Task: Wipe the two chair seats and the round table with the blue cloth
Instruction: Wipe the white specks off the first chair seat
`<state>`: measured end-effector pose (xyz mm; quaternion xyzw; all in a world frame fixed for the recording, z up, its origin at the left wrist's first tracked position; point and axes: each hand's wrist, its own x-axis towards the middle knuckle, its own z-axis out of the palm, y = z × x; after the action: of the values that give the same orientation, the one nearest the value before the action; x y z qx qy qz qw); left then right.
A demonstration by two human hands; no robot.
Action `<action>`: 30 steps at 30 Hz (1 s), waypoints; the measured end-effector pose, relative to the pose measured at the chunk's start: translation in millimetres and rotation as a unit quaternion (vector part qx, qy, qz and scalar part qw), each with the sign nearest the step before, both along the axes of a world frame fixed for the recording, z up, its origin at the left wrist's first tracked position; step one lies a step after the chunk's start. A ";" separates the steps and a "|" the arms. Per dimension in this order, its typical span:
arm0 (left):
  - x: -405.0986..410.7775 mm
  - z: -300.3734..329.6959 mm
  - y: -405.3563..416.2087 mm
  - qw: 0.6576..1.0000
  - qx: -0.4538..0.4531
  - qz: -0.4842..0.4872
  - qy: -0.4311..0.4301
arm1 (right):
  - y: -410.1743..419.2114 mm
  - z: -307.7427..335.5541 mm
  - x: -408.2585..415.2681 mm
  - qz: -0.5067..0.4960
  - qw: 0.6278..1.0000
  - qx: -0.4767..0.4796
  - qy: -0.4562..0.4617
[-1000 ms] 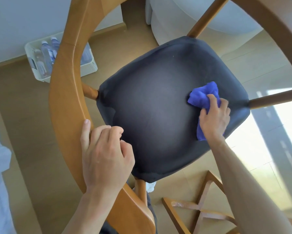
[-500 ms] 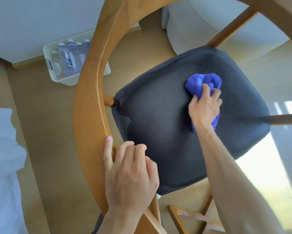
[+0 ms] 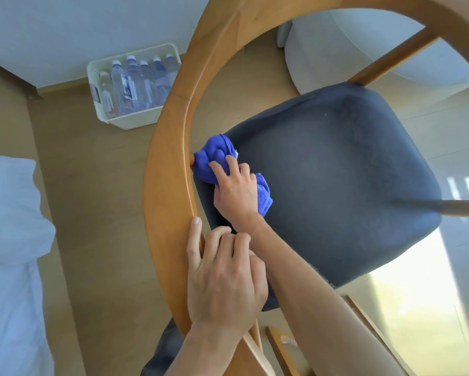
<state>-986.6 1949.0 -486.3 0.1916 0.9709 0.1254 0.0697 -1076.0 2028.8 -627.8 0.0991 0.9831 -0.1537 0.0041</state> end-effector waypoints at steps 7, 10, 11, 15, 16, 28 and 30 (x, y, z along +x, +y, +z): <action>0.5 -0.6 1.3 1.000 0.012 0.006 0.027 | -11.6 -9.2 27.0 0.222 0.974 0.028 0.011; 0.5 -2.1 0.7 1.000 0.009 0.006 0.028 | -12.8 -6.6 15.4 0.213 0.977 0.026 0.000; 0.5 -2.9 0.3 1.000 0.006 0.005 0.027 | -14.4 -5.4 14.8 0.202 0.979 0.021 -0.013; 1.1 -2.4 -0.1 1.000 0.002 0.007 0.027 | -9.8 -2.8 29.2 0.228 0.972 0.005 -0.058; 0.7 -1.6 0.1 1.000 0.000 0.007 0.028 | -6.0 -4.5 38.2 0.241 0.968 -0.002 -0.063; 1.9 0.4 0.3 1.000 0.001 0.010 0.023 | 23.7 8.9 170.7 0.241 0.958 -0.135 -0.079; 2.7 -0.1 0.1 1.000 0.001 0.011 0.027 | 30.9 8.3 187.3 0.255 0.956 -0.133 -0.057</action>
<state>-984.0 1949.1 -486.4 0.1844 0.9744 0.1217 0.0419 -888.7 2059.7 -619.5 -0.1472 0.9446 -0.2710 0.1126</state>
